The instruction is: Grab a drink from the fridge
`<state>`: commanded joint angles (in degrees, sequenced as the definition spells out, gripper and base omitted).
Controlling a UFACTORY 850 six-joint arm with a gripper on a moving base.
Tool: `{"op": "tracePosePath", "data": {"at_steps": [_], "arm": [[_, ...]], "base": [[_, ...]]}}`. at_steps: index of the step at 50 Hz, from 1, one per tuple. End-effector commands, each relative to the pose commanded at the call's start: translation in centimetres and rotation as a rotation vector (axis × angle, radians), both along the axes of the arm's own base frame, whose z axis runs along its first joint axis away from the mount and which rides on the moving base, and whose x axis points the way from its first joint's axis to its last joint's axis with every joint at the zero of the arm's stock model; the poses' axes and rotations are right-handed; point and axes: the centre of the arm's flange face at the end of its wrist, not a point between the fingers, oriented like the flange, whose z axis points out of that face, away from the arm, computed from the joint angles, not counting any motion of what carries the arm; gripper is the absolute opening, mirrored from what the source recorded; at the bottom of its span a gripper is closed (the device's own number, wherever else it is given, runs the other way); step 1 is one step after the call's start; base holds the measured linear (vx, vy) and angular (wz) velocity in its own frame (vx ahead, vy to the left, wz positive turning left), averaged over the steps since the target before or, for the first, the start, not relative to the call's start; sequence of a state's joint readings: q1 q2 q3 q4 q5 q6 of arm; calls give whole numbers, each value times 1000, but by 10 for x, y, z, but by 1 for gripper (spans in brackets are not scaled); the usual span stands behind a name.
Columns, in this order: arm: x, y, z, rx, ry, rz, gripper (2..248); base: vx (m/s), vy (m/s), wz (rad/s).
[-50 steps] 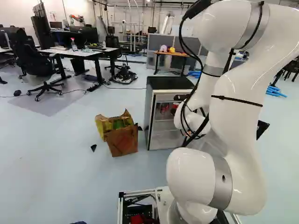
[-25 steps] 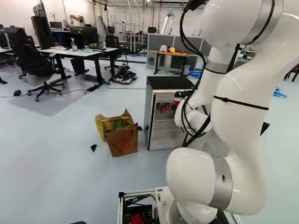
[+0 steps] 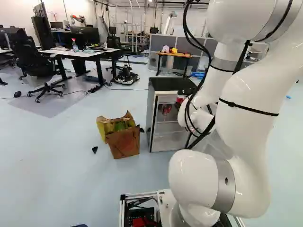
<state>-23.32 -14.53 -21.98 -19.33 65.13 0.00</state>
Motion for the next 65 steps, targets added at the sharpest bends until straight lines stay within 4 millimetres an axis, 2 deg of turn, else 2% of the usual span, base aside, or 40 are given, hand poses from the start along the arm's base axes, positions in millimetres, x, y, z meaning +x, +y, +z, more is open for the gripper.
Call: {"op": "tracePosePath", "data": {"at_steps": [38,65], "arm": [[11,0,38,-40,-93,11,93],[36,0,64,-67,-162,34,93]], "base": [[0,0,0],[0,0,0]]}}
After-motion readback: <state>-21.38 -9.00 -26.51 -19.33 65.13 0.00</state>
